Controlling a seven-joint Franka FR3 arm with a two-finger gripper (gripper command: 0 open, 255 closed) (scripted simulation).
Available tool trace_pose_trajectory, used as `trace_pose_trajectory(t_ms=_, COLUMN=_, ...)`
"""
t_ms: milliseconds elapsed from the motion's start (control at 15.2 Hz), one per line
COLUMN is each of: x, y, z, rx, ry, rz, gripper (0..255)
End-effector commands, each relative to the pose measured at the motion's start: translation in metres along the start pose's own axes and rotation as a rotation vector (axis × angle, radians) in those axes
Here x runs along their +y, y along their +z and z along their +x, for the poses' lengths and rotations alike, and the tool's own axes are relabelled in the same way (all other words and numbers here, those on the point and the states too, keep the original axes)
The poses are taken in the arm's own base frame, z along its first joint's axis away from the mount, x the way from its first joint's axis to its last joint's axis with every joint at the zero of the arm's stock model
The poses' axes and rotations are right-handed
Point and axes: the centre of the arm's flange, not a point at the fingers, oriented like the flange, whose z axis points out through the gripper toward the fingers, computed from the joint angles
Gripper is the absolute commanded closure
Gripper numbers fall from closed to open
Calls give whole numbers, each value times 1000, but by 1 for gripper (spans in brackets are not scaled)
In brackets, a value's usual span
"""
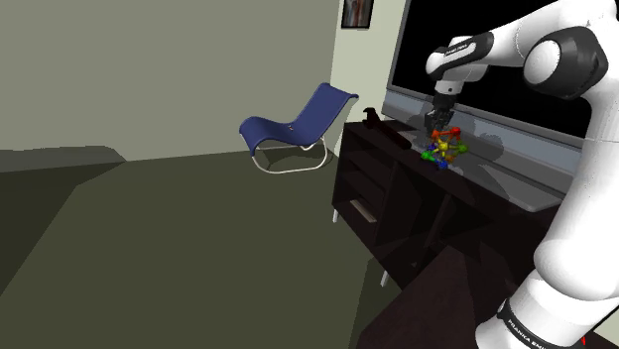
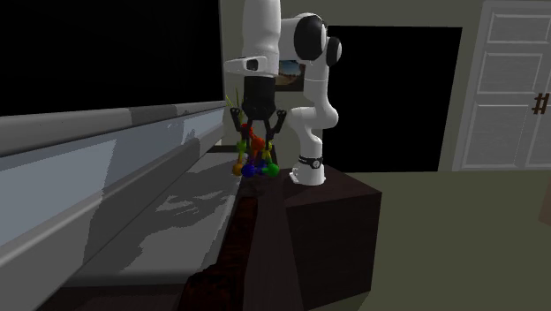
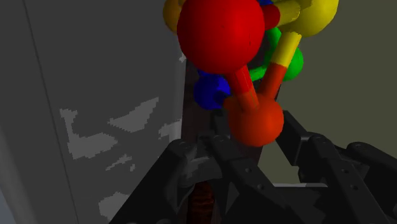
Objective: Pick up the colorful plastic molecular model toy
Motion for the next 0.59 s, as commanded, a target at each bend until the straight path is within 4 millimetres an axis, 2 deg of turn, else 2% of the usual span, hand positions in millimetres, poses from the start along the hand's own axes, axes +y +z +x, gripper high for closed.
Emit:
trace_pose_trajectory(t_ms=0, x=1, y=-11, z=1, rx=0, ry=0, rz=0, gripper=255)
trace_pose_trajectory(t_ms=396, x=2, y=-43, z=2, rx=0, ry=0, rz=0, gripper=255)
trace_pose_trajectory(t_ms=528, x=3, y=-44, z=2, rx=0, ry=0, rz=0, gripper=255)
